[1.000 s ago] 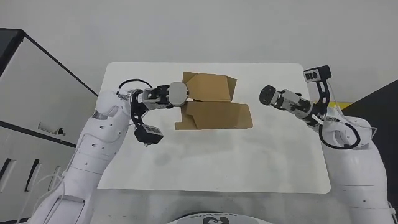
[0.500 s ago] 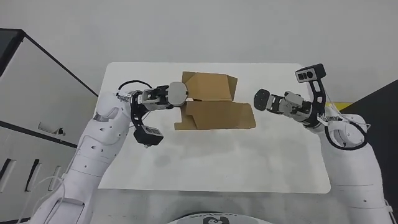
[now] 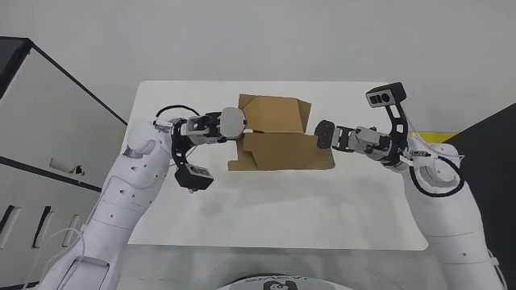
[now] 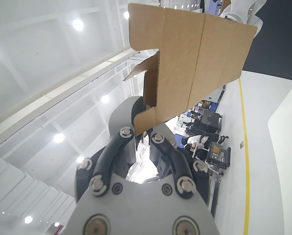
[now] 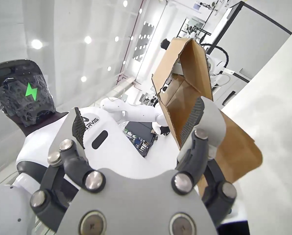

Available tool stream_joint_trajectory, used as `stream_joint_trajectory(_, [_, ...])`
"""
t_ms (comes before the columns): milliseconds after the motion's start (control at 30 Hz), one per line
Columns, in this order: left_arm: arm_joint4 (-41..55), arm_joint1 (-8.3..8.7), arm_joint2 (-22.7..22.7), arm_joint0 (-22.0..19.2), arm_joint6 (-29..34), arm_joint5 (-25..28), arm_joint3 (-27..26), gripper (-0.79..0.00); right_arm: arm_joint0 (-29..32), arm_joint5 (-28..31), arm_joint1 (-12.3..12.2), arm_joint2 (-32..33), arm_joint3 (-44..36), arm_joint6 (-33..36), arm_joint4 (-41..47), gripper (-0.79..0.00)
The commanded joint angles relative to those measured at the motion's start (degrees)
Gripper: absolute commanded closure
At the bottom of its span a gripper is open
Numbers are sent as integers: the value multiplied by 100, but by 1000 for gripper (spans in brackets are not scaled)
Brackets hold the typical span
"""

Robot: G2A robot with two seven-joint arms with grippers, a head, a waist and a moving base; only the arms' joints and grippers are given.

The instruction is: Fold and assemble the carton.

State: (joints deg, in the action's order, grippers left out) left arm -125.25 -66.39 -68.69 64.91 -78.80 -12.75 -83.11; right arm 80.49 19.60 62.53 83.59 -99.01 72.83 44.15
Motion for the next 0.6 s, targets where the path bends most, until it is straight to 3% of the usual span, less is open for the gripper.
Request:
stream_joint_trajectory(0, [0,7,-4,19,5,5,-25,0,-34,16,5,-47,-6,24,45,-785])
stream_joint_trajectory(567, [-236,74,36,107,-50,68,-277,0,-168,-700,5,-268,221,382,611,-785])
